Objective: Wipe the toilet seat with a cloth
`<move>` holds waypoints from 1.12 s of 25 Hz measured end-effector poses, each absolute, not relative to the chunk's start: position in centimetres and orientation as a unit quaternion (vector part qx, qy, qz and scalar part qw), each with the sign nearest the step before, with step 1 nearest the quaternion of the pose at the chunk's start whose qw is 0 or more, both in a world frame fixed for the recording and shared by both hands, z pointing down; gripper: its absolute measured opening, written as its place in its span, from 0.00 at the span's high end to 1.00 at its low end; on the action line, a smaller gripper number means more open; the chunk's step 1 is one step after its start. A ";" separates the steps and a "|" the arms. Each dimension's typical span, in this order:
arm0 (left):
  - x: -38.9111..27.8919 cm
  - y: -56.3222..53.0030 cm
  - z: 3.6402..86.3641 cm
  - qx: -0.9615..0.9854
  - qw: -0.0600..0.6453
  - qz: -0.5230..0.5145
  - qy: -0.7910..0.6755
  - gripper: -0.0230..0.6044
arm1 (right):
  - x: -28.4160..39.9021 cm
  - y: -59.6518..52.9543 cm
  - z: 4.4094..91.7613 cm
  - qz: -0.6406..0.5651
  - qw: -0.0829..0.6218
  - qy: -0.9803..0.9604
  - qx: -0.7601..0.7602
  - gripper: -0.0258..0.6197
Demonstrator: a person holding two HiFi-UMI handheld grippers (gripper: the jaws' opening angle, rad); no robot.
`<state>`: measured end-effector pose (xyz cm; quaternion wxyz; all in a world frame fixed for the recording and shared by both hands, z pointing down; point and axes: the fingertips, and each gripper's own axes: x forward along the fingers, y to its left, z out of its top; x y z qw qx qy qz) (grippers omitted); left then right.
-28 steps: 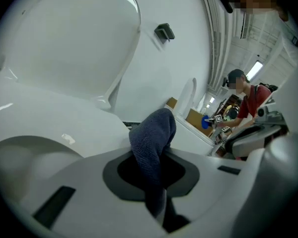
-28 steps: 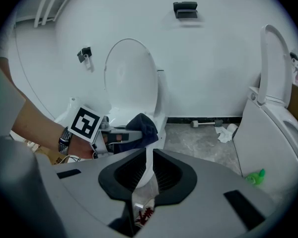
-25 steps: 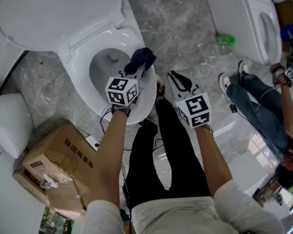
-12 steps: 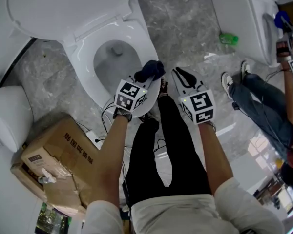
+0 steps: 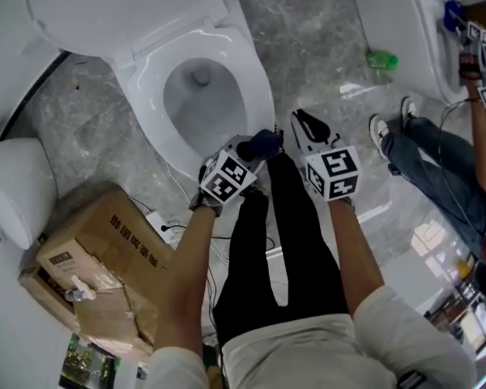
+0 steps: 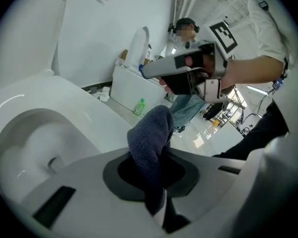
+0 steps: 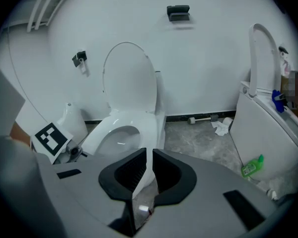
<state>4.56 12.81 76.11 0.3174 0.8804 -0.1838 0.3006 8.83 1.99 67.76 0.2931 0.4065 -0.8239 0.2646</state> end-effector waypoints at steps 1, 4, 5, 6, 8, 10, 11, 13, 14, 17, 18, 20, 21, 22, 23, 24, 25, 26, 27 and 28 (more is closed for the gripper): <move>4.5 13.8 76.3 0.879 0.316 0.309 -0.176 0.90 | 8.8 2.0 67.8 0.269 0.292 -0.821 0.410 0.87; 4.5 15.6 76.2 0.879 0.309 0.325 -0.160 0.90 | 8.5 1.8 67.6 0.267 0.292 -0.820 0.413 0.87; 4.5 16.0 76.2 0.879 0.308 0.328 -0.157 0.90 | 8.2 1.7 67.6 0.264 0.294 -0.822 0.411 0.87; 4.3 16.4 76.2 0.879 0.306 0.330 -0.154 0.90 | 7.8 1.7 67.5 0.260 0.295 -0.824 0.407 0.87; 3.8 17.0 76.2 0.879 0.303 0.336 -0.147 0.90 | 7.0 1.8 67.3 0.253 0.296 -0.829 0.400 0.87; 3.3 17.8 76.3 0.879 0.305 0.340 -0.139 0.90 | 6.4 1.9 67.3 0.248 0.297 -0.833 0.395 0.87; 3.0 18.1 76.4 0.877 0.309 0.340 -0.138 0.90 | 6.2 2.1 67.4 0.246 0.298 -0.834 0.393 0.87; 2.5 18.8 76.5 0.875 0.318 0.339 -0.138 0.90 | 5.9 2.4 67.4 0.245 0.298 -0.836 0.391 0.87; 2.2 19.1 76.4 0.873 0.321 0.339 -0.140 0.90 | 5.6 2.6 67.4 0.244 0.298 -0.837 0.389 0.87; 1.0 19.6 76.5 0.870 0.321 0.343 -0.152 0.90 | 4.7 3.1 67.4 0.240 0.300 -0.840 0.382 0.87; 0.6 19.8 76.5 0.868 0.321 0.345 -0.156 0.90 | 4.4 3.4 67.4 0.240 0.301 -0.841 0.380 0.87; -0.1 20.2 76.6 0.864 0.323 0.350 -0.165 0.90 | 3.8 4.1 67.5 0.238 0.305 -0.843 0.373 0.87; -0.5 20.4 76.7 0.861 0.324 0.353 -0.168 0.90 | 3.6 4.3 67.6 0.237 0.307 -0.844 0.370 0.87; -0.9 20.5 76.7 0.859 0.324 0.356 -0.172 0.90 | 3.4 4.4 67.6 0.236 0.309 -0.845 0.368 0.87; -1.3 20.5 76.7 0.858 0.324 0.358 -0.174 0.90 | 3.3 4.6 67.6 0.235 0.310 -0.845 0.366 0.87; -1.6 20.6 76.8 0.857 0.324 0.359 -0.177 0.90 | 3.3 4.7 67.5 0.235 0.311 -0.845 0.366 0.87; -2.1 20.7 76.8 0.857 0.322 0.360 -0.179 0.90 | 3.2 4.8 67.5 0.234 0.312 -0.845 0.365 0.87; -2.6 20.8 76.8 0.857 0.320 0.361 -0.181 0.90 | 3.1 4.8 67.4 0.233 0.313 -0.845 0.365 0.87; -3.1 20.9 76.8 0.857 0.316 0.364 -0.182 0.90 | 3.0 4.8 67.4 0.232 0.313 -0.846 0.365 0.87; -3.8 20.9 76.8 0.856 0.312 0.368 -0.184 0.90 | 2.8 4.8 67.4 0.231 0.312 -0.847 0.364 0.87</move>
